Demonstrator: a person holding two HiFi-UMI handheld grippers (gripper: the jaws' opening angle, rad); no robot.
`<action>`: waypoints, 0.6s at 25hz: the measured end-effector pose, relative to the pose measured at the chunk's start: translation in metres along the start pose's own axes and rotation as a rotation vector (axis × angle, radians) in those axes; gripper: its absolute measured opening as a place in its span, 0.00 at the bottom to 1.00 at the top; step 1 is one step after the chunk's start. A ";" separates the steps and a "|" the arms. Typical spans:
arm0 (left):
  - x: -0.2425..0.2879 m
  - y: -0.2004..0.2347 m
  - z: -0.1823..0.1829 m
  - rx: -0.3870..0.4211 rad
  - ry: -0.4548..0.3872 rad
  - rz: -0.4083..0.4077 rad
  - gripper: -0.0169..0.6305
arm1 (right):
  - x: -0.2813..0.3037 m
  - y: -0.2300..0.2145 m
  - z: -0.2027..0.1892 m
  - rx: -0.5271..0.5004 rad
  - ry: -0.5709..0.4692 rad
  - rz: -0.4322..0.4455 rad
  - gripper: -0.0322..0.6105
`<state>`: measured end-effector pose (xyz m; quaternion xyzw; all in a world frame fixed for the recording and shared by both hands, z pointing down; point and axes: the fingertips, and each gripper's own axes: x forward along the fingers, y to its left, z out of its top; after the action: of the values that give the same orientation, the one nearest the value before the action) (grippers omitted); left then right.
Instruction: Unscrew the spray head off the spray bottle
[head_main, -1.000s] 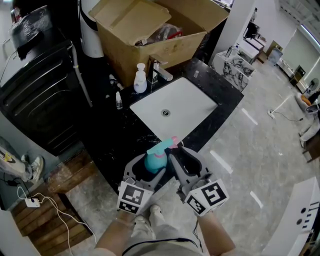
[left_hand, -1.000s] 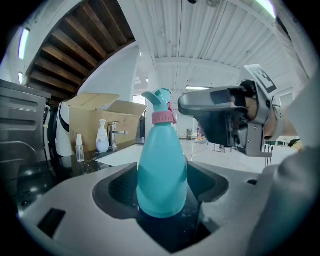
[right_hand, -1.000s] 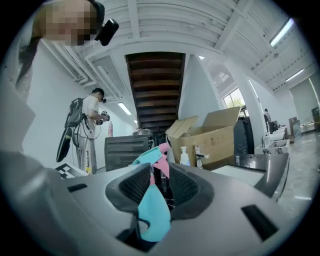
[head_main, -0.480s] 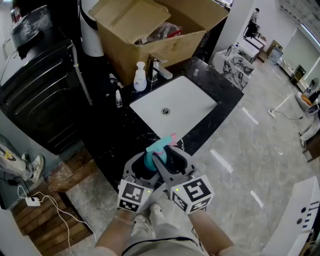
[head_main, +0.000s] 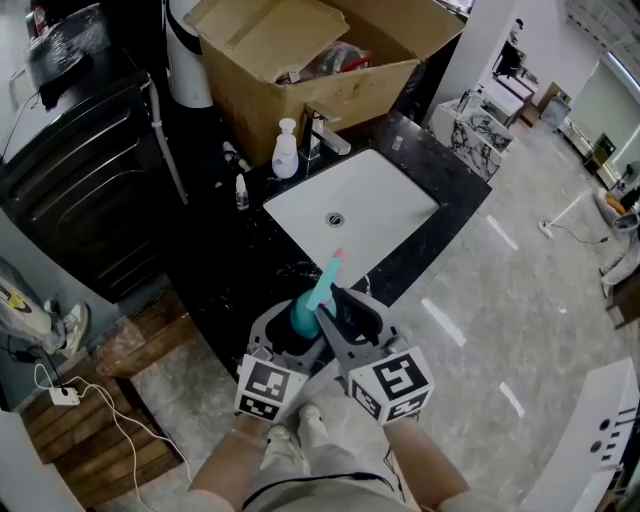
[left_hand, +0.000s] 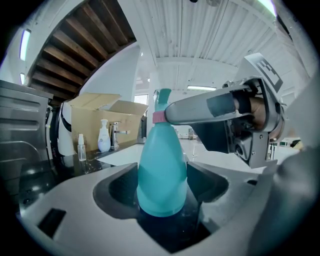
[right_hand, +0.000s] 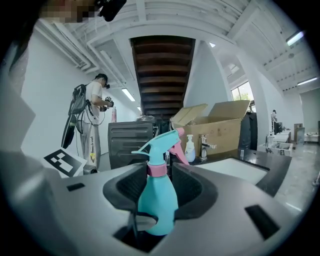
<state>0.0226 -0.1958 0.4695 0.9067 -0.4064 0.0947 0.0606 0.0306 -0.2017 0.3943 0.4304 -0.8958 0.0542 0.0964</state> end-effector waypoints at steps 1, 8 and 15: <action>0.000 0.000 0.000 -0.001 0.000 0.000 0.50 | -0.002 -0.001 0.000 0.007 -0.007 0.002 0.31; -0.001 0.001 -0.001 -0.002 -0.001 -0.001 0.50 | -0.012 -0.015 -0.005 0.064 -0.038 -0.030 0.29; -0.001 0.001 -0.001 -0.005 -0.001 -0.004 0.50 | -0.014 -0.003 -0.004 0.139 -0.084 0.022 0.30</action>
<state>0.0215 -0.1957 0.4700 0.9075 -0.4048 0.0930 0.0630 0.0416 -0.1921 0.3954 0.4280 -0.8979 0.0993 0.0278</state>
